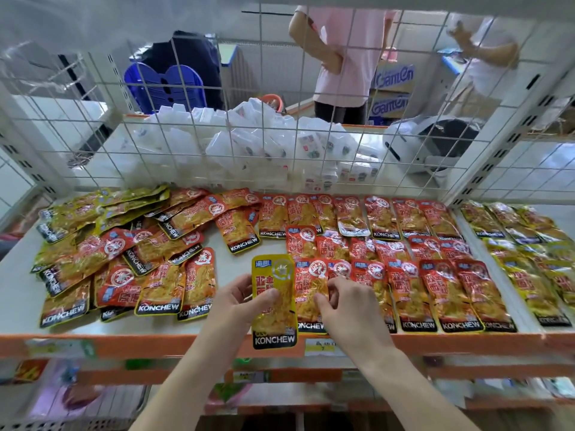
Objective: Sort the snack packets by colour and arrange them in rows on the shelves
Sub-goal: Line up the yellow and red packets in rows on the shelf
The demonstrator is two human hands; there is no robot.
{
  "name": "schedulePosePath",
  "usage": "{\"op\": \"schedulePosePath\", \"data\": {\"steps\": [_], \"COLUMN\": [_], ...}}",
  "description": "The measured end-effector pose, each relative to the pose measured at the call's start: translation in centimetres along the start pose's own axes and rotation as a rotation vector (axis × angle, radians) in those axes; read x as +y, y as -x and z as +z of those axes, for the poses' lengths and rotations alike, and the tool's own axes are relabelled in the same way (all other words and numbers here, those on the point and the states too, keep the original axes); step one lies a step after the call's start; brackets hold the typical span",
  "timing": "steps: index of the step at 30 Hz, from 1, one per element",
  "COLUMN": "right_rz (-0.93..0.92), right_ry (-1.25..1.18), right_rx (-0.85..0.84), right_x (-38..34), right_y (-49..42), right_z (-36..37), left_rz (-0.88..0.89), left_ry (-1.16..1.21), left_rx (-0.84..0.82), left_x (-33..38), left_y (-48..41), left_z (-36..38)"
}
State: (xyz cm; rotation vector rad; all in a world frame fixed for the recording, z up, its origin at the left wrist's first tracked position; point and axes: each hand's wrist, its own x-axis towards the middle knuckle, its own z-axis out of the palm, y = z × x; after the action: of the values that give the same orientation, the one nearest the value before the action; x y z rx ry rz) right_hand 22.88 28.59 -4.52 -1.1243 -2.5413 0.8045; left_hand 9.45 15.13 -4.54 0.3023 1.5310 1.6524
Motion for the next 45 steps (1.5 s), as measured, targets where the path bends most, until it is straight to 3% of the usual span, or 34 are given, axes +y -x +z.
{"op": "schedulePosePath", "data": {"steps": [12, 17, 21, 26, 35, 45], "right_rz": [-0.023, -0.101, -0.117, -0.138, -0.121, -0.077], "right_ry": [0.054, 0.236, 0.312, 0.301, 0.126, 0.076], "right_rx": [0.017, 0.065, -0.117, -0.123, 0.081, 0.212], "right_x": [0.4, 0.7, 0.9, 0.9, 2.9, 11.0], "right_y": [-0.1, 0.4, 0.5, 0.6, 1.9, 5.2], "right_z": [0.7, 0.8, 0.6, 0.6, -3.1, -11.8], "left_rz": [-0.025, -0.017, -0.034, -0.036, -0.009, 0.098], "left_ry": [0.065, 0.071, 0.086, 0.073, 0.012, -0.192], "left_rx": [-0.021, -0.041, -0.039, -0.072, -0.164, -0.18], "left_x": [-0.2, -0.2, 0.0, 0.4, 0.5, -1.0], "left_y": [-0.1, -0.3, -0.3, 0.0, -1.4, 0.0], "left_z": [-0.5, -0.6, -0.5, -0.6, 2.5, 15.1]}}
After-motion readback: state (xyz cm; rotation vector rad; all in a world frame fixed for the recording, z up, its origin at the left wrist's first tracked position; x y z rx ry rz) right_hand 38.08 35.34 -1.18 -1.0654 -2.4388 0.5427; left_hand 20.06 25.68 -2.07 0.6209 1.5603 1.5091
